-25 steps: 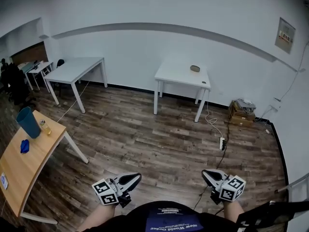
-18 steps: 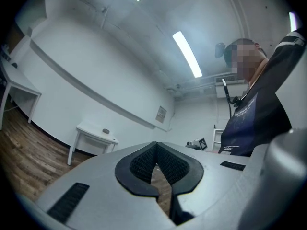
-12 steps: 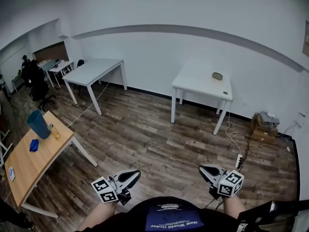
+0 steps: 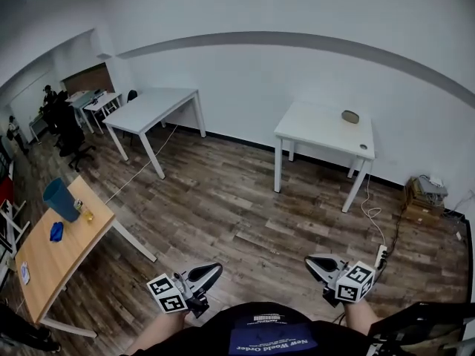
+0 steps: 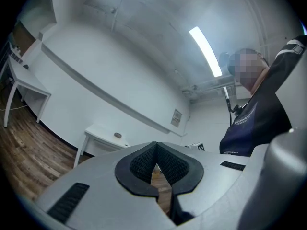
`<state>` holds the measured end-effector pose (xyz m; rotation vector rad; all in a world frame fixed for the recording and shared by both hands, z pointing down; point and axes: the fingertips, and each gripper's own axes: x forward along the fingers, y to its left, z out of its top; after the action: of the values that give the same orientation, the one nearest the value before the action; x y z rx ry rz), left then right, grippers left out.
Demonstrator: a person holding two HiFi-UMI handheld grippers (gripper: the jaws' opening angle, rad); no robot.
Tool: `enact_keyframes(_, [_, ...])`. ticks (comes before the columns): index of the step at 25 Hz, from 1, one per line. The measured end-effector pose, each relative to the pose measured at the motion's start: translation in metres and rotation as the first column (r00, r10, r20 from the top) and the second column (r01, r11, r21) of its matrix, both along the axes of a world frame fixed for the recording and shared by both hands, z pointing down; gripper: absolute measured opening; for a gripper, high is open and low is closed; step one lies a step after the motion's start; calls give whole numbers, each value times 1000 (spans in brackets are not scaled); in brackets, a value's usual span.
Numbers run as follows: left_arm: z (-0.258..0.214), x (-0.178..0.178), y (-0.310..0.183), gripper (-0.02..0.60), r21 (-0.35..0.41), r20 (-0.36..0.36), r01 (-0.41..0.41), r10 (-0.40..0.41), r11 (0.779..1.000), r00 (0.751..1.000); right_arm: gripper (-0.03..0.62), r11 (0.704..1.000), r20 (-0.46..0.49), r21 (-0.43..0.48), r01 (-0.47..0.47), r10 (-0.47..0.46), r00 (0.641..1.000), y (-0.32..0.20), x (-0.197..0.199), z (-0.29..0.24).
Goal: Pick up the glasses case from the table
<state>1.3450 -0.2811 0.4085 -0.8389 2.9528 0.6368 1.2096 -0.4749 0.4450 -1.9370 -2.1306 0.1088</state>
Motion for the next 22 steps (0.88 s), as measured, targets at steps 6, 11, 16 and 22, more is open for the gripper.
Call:
enact_keyframes(6, [12,-64,70,3,5,41,-109,108,994,993,3,996,33,23,-81,80,996,69,-55,3])
enact_keyframes(11, [-3,-117,176,3,-32,50,-199,200,979,978,3,991,59,0,-135,135,989,165,-83,-25])
enact_keyframes(16, [-7,-157,255,3,-34,53,-268,270,963,961,3,970,6,-15,-243,244,970,232,-116,-21])
enact_keyframes(22, [1,-195,316,3,-20,82,-283,284,959,955,3,970,23,42,-238,238,971,292,-148,-9])
